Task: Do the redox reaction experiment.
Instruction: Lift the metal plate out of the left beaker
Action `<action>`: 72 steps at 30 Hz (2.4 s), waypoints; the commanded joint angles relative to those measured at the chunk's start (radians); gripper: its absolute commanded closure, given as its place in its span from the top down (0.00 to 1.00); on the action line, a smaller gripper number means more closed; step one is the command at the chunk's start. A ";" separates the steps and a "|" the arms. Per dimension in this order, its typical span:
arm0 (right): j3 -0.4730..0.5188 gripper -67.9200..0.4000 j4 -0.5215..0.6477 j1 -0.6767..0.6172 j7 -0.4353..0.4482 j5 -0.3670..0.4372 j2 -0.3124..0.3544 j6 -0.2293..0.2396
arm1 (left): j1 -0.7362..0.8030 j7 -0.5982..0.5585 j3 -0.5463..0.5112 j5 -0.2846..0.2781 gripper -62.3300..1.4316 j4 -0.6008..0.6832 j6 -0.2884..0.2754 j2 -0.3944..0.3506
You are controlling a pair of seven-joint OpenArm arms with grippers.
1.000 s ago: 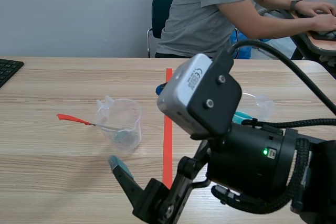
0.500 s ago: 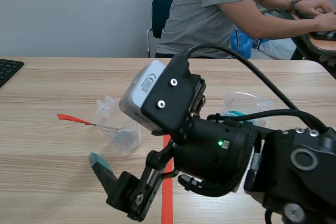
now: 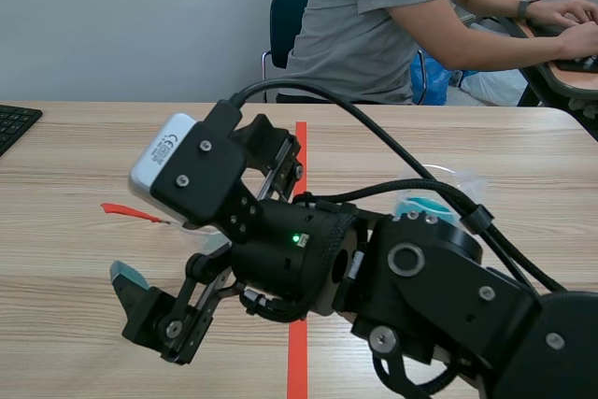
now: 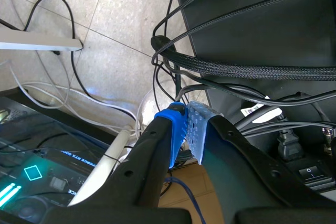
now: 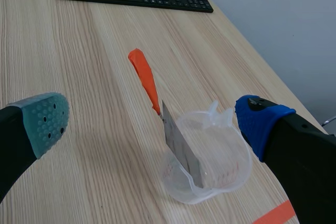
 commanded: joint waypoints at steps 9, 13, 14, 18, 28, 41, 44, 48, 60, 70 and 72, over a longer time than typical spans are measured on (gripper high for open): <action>-0.035 1.00 -0.118 0.108 -0.011 0.004 -0.086 -0.049 | 0.011 -0.010 -0.008 -0.005 0.05 0.013 -0.002 0.000; -0.037 1.00 -0.171 0.140 -0.011 0.004 -0.115 -0.054 | 0.011 -0.010 -0.008 -0.006 0.05 0.013 -0.002 0.000; -0.037 1.00 -0.179 0.147 -0.010 0.004 -0.119 -0.058 | 0.011 -0.009 -0.008 -0.006 0.05 0.013 -0.002 0.000; -0.037 0.92 -0.187 0.160 -0.005 0.004 -0.122 -0.082 | 0.011 -0.009 -0.008 -0.006 0.05 0.013 -0.002 0.000; -0.037 0.60 -0.186 0.172 0.050 0.004 -0.121 -0.109 | 0.011 -0.009 -0.008 -0.006 0.05 0.013 -0.002 0.000; -0.014 0.25 -0.186 0.172 0.084 0.004 -0.110 -0.116 | 0.011 -0.009 -0.008 -0.006 0.05 0.013 -0.002 0.000; -0.001 0.19 -0.185 0.172 0.084 0.004 -0.110 -0.116 | 0.011 -0.009 -0.008 -0.006 0.05 0.013 -0.002 0.000; 0.026 0.09 -0.185 0.172 0.083 0.004 -0.110 -0.116 | 0.011 -0.009 -0.008 -0.006 0.05 0.013 -0.002 0.000; 0.076 0.01 -0.145 0.171 0.087 0.013 -0.061 -0.103 | 0.011 -0.009 -0.008 -0.006 0.05 0.013 -0.002 0.000; 0.121 0.01 0.016 0.171 0.074 0.114 0.015 -0.048 | 0.011 -0.010 -0.008 -0.006 0.05 0.013 -0.002 0.000; 0.129 0.01 0.044 0.171 0.065 0.132 0.024 -0.040 | 0.011 -0.010 -0.008 -0.006 0.05 0.013 -0.002 0.000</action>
